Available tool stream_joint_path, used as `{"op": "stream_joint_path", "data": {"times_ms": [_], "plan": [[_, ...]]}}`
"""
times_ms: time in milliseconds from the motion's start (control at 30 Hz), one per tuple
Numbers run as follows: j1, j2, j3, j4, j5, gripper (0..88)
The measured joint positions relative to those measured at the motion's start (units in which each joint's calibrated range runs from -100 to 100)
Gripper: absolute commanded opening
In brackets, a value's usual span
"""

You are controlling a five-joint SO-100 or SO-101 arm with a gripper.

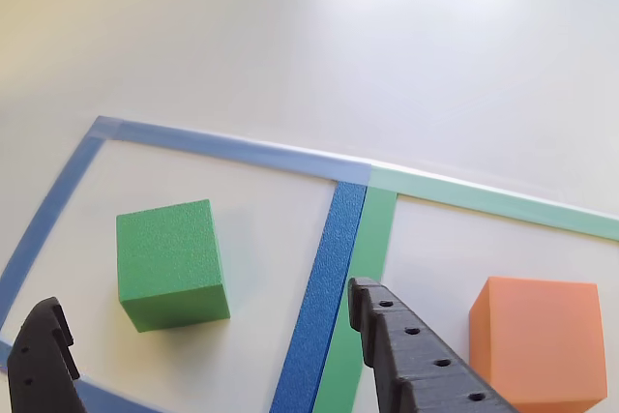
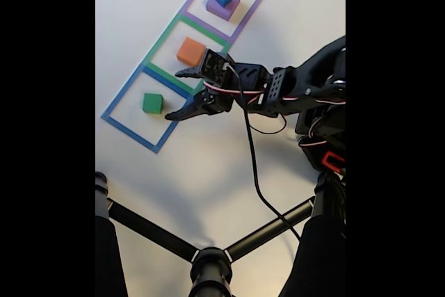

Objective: Tower of hanoi

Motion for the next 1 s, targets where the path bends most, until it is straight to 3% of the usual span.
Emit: {"op": "stream_joint_path", "data": {"times_ms": [333, 1000], "plan": [[-1.40, 10.59, -4.82, -7.26, 0.00, 34.6], [-3.20, 20.01, -11.87, -10.05, 0.75, 32.0]]}}
